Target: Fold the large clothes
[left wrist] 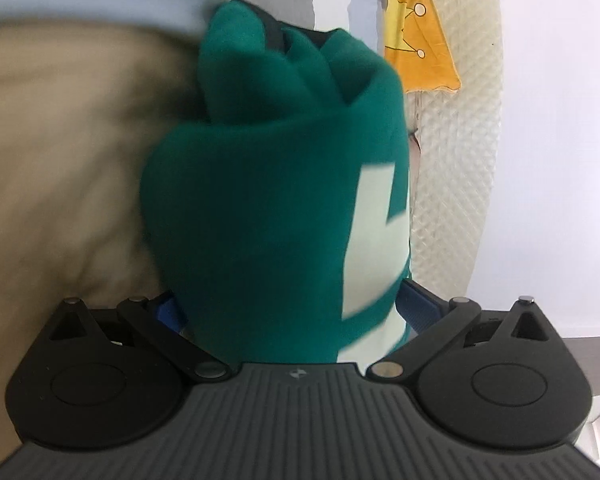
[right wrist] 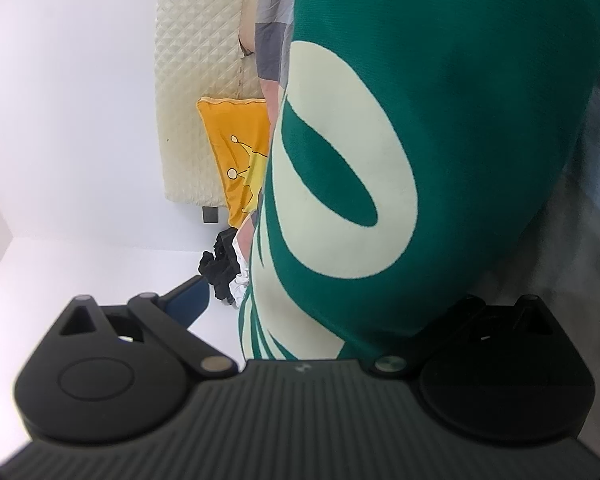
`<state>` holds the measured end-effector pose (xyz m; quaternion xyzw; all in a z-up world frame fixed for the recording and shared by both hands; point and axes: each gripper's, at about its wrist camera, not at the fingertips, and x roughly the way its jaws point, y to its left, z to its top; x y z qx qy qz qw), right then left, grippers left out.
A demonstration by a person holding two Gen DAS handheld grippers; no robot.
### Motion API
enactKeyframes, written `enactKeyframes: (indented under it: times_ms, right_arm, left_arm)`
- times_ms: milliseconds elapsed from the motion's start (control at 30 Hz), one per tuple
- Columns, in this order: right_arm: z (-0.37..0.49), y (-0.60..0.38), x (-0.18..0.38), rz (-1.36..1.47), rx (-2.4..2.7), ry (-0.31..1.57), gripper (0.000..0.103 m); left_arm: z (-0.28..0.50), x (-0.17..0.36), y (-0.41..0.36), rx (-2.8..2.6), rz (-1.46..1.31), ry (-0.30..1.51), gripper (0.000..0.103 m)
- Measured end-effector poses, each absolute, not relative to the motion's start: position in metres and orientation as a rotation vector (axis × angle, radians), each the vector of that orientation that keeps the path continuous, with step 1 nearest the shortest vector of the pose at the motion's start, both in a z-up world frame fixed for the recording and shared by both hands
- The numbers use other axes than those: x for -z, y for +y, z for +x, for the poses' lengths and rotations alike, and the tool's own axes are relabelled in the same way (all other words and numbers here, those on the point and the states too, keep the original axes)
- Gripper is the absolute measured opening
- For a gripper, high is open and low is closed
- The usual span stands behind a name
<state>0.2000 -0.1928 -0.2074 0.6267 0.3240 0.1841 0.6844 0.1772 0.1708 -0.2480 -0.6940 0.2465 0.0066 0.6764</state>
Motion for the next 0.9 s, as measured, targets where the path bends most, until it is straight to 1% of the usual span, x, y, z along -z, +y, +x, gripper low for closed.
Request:
enactKeyframes:
  times_ms: [233, 300, 367, 433, 533, 633, 700, 900]
  right_arm:
    - [0.196, -0.195, 0.209, 1.405, -0.340, 0.733, 0.103]
    - [0.194, -0.198, 0.210, 1.404, -0.300, 0.729, 0.103]
    - [0.193, -0.201, 0.210, 1.404, -0.262, 0.726, 0.103]
    - [0.192, -0.205, 0.212, 1.404, -0.216, 0.721, 0.103]
    - [0.191, -0.212, 0.213, 1.401, -0.139, 0.703, 0.103]
    - [0.197, -0.217, 0.211, 1.380, -0.083, 0.685, 0.103]
    - [0.204, -0.216, 0.210, 1.361, -0.058, 0.690, 0.103]
    - [0.225, -0.213, 0.219, 1.357, -0.043, 0.671, 0.103]
  left_arm:
    - [0.198, 0.244, 0.167, -0.084, -1.526, 0.518, 0.103]
    - [0.205, 0.241, 0.163, -0.110, -1.494, 0.522, 0.099]
    - [0.210, 0.236, 0.163, -0.129, -1.447, 0.536, 0.092]
    - [0.215, 0.231, 0.161, -0.139, -1.417, 0.535, 0.087]
    - [0.222, 0.230, 0.159, -0.151, -1.399, 0.540, 0.083]
    - [0.225, 0.228, 0.159, -0.143, -1.393, 0.534, 0.082]
    - [0.213, 0.235, 0.155, -0.130, -1.393, 0.527, 0.082]
    - [0.217, 0.236, 0.157, -0.113, -1.390, 0.532, 0.082]
